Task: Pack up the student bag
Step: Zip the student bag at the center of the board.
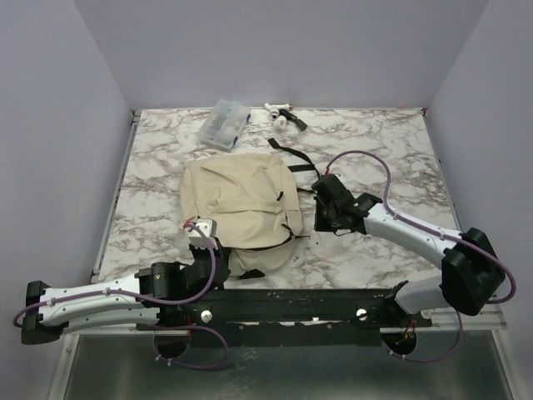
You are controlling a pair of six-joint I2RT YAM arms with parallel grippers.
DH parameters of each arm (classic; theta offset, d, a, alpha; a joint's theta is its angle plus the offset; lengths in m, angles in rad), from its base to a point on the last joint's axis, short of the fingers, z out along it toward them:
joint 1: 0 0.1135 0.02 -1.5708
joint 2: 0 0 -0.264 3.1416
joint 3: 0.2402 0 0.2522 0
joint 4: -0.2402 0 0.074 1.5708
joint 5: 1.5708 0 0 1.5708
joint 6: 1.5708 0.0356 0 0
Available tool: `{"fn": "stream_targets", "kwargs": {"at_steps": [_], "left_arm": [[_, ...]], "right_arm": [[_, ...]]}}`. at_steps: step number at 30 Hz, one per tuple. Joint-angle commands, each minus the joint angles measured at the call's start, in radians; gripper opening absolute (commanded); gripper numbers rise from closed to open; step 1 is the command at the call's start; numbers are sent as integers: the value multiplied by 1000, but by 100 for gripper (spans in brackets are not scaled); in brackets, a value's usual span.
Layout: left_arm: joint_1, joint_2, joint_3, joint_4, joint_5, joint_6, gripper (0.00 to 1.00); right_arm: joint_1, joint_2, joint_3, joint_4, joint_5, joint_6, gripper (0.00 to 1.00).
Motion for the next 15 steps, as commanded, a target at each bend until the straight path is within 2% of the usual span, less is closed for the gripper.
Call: {"fn": "stream_targets", "kwargs": {"at_steps": [1,3,7,8,10,15], "left_arm": [[7,21,-7,107,64,44,0],[8,22,-11,130,118,75,3],[8,1,-9,185,248,166,49],[7,-11,1,199,285,193,58],[6,-30,20,219,336,229,68],[43,40,119,302,507,321,76]], "right_arm": [[4,-131,-46,12,-178,2,17],[4,-171,-66,8,-194,20,38],[5,-238,-121,14,-225,122,70],[4,-264,-151,59,-261,148,73],[5,-310,-231,166,-316,213,80],[5,-313,-364,374,-416,366,83]]}}
